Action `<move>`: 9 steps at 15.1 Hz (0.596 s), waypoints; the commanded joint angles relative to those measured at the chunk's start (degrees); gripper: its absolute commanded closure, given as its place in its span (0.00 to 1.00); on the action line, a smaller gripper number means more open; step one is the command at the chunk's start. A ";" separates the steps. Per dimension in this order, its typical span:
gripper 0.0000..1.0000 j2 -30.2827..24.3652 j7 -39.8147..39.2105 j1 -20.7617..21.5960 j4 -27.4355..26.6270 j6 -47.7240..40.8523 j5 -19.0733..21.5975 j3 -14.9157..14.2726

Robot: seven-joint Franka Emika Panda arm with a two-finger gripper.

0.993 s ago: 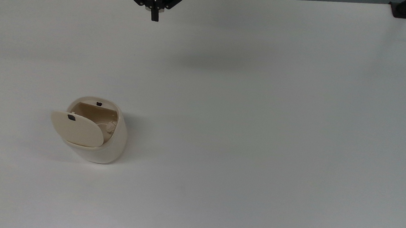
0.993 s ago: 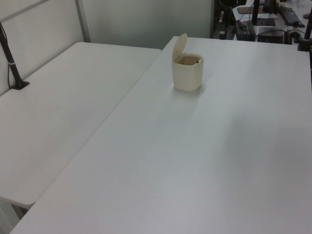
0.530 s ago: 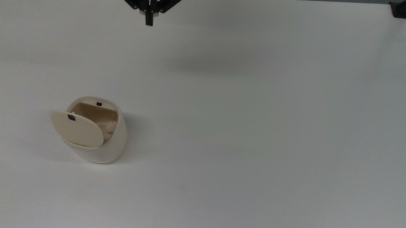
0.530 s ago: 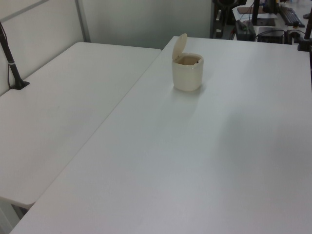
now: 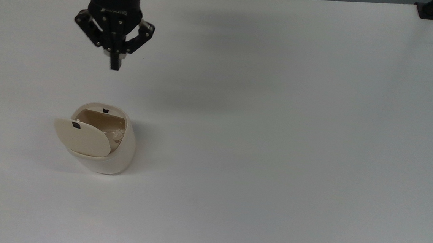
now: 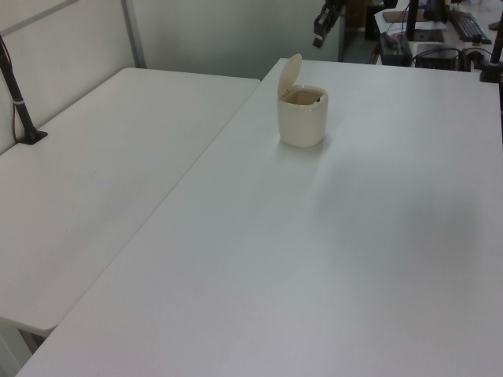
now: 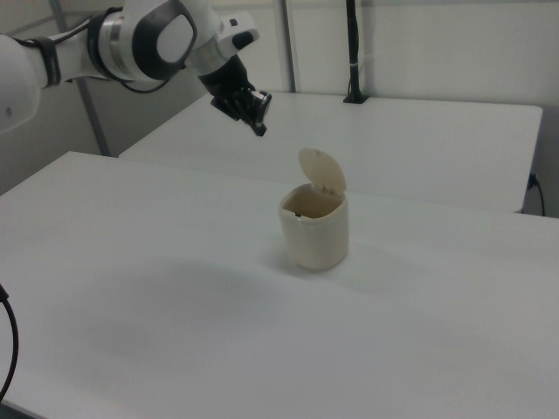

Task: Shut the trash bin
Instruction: 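Move the gripper toward the open lid of the cream trash bin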

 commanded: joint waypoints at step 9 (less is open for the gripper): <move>1.00 10.90 5.98 -6.28 0.42 31.48 0.63 -0.24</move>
